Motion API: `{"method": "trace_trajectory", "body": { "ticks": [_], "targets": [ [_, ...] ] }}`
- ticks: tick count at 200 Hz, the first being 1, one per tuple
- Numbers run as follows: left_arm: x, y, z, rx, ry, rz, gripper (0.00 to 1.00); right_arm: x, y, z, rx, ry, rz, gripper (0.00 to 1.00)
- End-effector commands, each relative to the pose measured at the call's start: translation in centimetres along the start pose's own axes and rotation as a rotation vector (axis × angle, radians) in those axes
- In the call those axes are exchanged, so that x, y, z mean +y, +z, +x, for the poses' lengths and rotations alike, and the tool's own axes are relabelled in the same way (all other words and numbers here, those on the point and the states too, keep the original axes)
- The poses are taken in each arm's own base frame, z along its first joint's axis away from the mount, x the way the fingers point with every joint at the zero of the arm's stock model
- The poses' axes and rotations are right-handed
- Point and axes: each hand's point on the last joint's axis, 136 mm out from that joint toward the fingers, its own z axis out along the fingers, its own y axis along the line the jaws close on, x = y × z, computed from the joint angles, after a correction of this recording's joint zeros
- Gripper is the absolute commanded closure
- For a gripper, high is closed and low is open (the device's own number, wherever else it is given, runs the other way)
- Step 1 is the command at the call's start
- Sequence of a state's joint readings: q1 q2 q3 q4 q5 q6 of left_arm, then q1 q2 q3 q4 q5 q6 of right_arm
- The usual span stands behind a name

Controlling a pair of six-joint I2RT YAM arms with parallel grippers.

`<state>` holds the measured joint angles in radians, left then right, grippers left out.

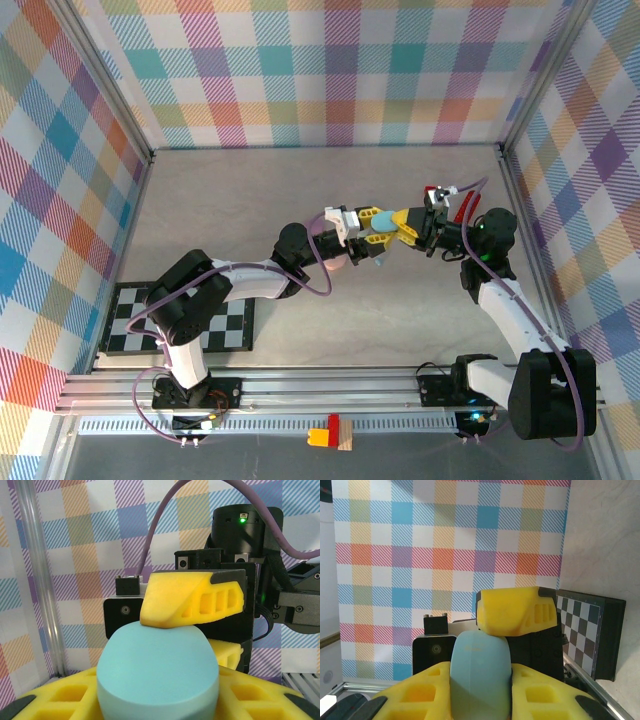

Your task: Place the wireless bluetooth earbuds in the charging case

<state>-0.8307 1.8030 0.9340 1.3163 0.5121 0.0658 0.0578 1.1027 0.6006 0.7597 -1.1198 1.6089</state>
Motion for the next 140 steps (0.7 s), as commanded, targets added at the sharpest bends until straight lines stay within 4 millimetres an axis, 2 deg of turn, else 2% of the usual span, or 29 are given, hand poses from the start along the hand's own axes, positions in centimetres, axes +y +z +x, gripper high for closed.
{"method": "trace_trajectory", "body": {
  "ticks": [1,42,56,63,90,101,120,140],
  "targets": [
    [-1.2,0.6,-1.4,-0.049,0.038,0.060,0.58,0.4,-0.2,-0.3,-0.021,-0.021,-0.011,0.91],
    [-1.3,0.5,-1.5,-0.048,0.042,0.061,0.62,0.2,-0.2,-0.3,-0.022,-0.017,-0.005,0.91],
    [-1.3,0.5,-1.4,-0.049,0.040,0.061,0.64,0.3,-0.2,-0.2,-0.022,-0.019,-0.004,0.87],
    [-1.3,0.5,-1.5,-0.048,0.033,0.059,0.64,0.3,-0.2,-0.2,-0.025,-0.024,-0.004,0.81],
    [-1.0,0.2,-1.8,-0.049,0.018,0.036,0.65,0.0,-0.5,-0.1,-0.053,-0.039,0.050,0.44],
    [-0.6,-0.1,-1.8,-0.045,0.006,0.018,0.65,-0.2,-0.7,-0.1,-0.076,-0.061,0.090,0.33],
    [-0.3,-0.7,-1.5,-0.031,-0.013,0.008,0.65,-0.6,-1.4,-0.5,-0.136,-0.116,0.176,0.24],
    [-0.3,-1.4,-1.1,-0.008,-0.031,0.004,0.65,-0.5,-1.9,-0.5,-0.157,-0.238,0.264,0.22]
  ]
}}
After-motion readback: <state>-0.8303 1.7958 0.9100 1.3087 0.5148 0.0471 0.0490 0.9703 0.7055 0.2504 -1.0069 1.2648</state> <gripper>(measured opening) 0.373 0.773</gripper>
